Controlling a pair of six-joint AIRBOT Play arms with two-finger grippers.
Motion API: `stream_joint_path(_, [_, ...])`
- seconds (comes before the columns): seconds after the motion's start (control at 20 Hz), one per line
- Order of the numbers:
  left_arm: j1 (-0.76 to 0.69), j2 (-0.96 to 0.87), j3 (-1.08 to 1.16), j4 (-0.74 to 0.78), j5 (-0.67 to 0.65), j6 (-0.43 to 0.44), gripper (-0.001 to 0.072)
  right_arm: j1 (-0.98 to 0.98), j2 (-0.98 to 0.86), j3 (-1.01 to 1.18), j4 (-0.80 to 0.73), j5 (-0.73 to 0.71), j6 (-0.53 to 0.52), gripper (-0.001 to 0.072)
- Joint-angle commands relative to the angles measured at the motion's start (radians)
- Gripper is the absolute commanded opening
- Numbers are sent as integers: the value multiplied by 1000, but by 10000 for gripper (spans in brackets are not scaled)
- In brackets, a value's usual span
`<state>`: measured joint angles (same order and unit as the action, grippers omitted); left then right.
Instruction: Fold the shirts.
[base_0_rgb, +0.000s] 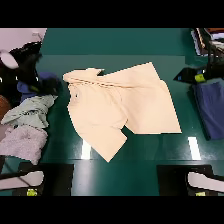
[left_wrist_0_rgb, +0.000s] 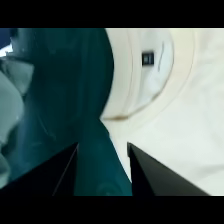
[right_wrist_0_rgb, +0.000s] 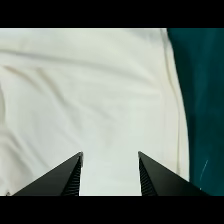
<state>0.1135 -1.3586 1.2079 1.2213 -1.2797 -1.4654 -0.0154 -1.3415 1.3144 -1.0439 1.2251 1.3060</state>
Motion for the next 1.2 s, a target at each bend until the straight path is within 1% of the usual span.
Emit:
stream_joint_path(0.0, [5,196,-393,-119,40,24,472,-24,160,-201,-3,-41,-7,407])
stream_joint_path(0.05, [5,246,-491,-186,58,30,590,-24,195,-235,-2,-65,-7,407])
stream_joint_path(0.15, [5,322,-639,-296,97,43,588,-24,251,-282,3,-102,-7,407])
stream_joint_path(0.3, [5,367,-770,-401,151,77,588,-24,303,-299,4,-108,-6,407])
stream_joint_path(0.45, [4,367,-821,-488,207,136,588,-24,335,-299,4,-108,-6,407])
stream_joint_path(0.65, [-1,367,-824,-522,282,142,588,-24,360,-299,4,-107,9,407])
stream_joint_path(0.75, [-79,367,-825,-521,323,141,587,-24,367,-299,5,-108,17,407])
stream_joint_path(0.8, [-139,367,-824,-521,367,137,587,-24,368,-299,4,-106,29,407])
stream_joint_path(0.9, [-226,367,-824,-522,434,100,583,-24,368,-299,4,-90,33,407])
stream_joint_path(1.05, [-231,367,-811,-515,414,105,149,-37,368,-300,-7,-33,33,407])
stream_joint_path(1.1, [-231,367,-791,-500,397,106,36,-56,368,-302,-7,1,33,407])
stream_joint_path(1.15, [-231,367,-759,-475,374,105,35,-87,369,-313,-8,36,33,407])
